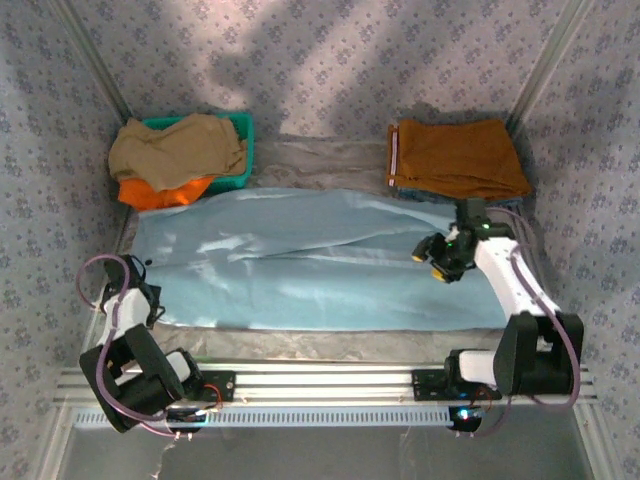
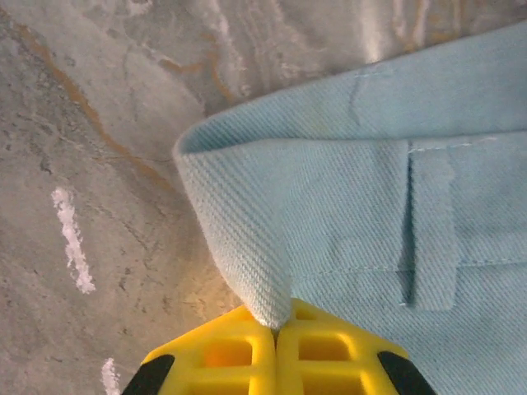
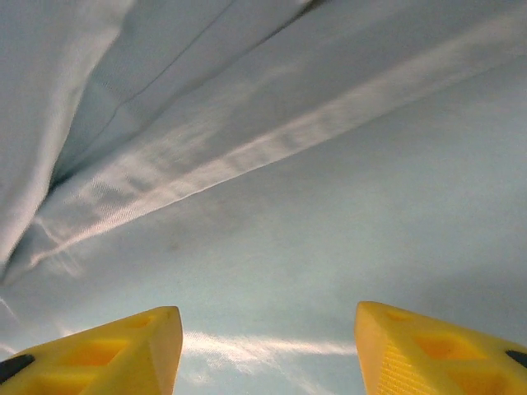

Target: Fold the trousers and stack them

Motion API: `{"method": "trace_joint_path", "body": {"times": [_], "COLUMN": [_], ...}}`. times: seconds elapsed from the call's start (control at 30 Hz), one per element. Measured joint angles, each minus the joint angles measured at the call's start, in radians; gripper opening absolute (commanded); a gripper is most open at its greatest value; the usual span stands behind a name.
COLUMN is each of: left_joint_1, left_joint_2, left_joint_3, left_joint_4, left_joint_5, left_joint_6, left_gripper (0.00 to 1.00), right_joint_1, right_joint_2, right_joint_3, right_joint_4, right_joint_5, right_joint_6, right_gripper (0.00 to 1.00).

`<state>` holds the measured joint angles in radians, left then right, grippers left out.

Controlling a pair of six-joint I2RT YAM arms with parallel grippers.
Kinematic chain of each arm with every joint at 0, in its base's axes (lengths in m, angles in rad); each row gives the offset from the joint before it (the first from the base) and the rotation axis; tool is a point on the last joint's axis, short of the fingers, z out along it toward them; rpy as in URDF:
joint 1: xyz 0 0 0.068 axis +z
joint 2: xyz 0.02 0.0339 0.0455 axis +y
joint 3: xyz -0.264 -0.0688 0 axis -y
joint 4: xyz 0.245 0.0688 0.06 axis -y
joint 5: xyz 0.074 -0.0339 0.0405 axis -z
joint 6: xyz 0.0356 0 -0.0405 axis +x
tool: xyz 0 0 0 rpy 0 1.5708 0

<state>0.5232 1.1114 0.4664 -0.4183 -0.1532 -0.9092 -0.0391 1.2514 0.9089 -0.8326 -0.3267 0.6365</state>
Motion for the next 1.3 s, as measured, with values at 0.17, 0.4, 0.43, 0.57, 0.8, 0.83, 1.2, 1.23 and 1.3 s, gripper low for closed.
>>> {"method": "trace_joint_path", "body": {"times": [0.17,0.4,0.43,0.57,0.8,0.83,1.2,1.23,1.3], "left_joint_1": [0.0,0.0,0.0,0.0,0.0,0.0,0.0,0.0,0.0], "left_joint_2": [-0.07,-0.139,-0.139,-0.139,-0.14,-0.14,-0.143,-0.146,-0.159], "left_joint_3": [0.0,0.0,0.002,0.012,0.04,0.046,0.089,0.1,0.128], "left_joint_4": [-0.002,-0.009,-0.01,-0.018,-0.028,-0.028,-0.058,-0.069,-0.093], "left_joint_5": [0.051,0.104,0.109,0.126,0.146,0.151,0.174,0.181,0.195], "left_joint_6": [-0.001,-0.002,-0.001,-0.001,-0.001,-0.001,-0.001,0.0,0.0], "left_gripper": [0.0,0.0,0.0,0.0,0.0,0.0,0.0,0.0,0.0], "right_joint_1": [-0.182,-0.324,-0.329,-0.32,-0.173,-0.164,-0.172,-0.175,-0.18], "right_joint_2": [-0.15,-0.269,-0.269,-0.269,-0.256,-0.243,-0.109,-0.119,-0.161], "right_joint_3": [-0.012,-0.124,-0.151,-0.256,-0.382,-0.389,-0.393,-0.39,-0.371], "right_joint_4": [-0.133,-0.27,-0.279,-0.277,-0.218,-0.198,-0.051,-0.049,-0.059], "right_joint_5": [0.033,0.126,0.135,0.164,0.174,0.174,0.179,0.179,0.18], "right_joint_6": [0.055,0.163,0.183,0.264,0.446,0.467,0.476,0.458,0.423], "right_gripper": [0.64,0.65,0.65,0.63,0.61,0.59,0.0,0.0,0.0]}}
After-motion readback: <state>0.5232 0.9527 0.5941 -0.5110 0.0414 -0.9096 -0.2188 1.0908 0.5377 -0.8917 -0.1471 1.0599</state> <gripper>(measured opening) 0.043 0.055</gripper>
